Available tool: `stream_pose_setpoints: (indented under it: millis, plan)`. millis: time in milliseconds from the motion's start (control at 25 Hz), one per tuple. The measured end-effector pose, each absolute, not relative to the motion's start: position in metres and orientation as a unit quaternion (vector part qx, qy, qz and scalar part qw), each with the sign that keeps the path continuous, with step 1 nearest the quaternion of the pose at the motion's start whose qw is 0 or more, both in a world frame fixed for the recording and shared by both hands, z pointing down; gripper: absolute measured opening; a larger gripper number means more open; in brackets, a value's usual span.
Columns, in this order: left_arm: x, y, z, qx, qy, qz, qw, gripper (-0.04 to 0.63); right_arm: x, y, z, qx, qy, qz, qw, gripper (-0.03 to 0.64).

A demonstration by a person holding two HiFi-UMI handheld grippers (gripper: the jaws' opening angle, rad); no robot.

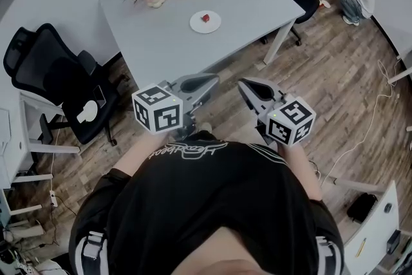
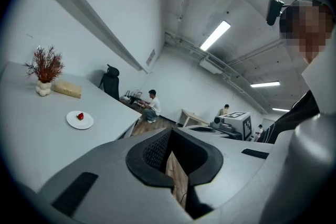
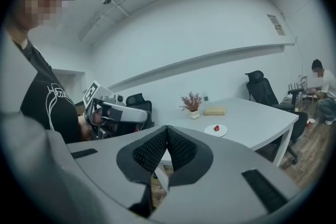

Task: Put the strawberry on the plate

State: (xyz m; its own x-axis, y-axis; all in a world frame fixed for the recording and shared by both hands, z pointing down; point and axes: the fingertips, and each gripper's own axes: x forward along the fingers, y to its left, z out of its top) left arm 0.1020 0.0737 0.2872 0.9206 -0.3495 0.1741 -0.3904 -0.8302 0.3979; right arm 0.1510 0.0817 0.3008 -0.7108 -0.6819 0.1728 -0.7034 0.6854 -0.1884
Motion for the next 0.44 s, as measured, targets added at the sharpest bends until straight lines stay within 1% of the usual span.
stream_pose_setpoints:
  millis: [240, 440]
  plan:
    - [0.1029, 0.0726, 0.2916, 0.955, -0.193, 0.052, 0.218, 0.006, 0.1467, 0.084, 0.3029, 0.375, -0.918, 0.119, 0.048, 0.008]
    - [0.0984, 0.0726, 0.2943, 0.95, -0.197, 0.042, 0.238, 0.006, 0.1453, 0.0867, 0.301, 0.378, -0.918, 0.115, 0.049, 0.009]
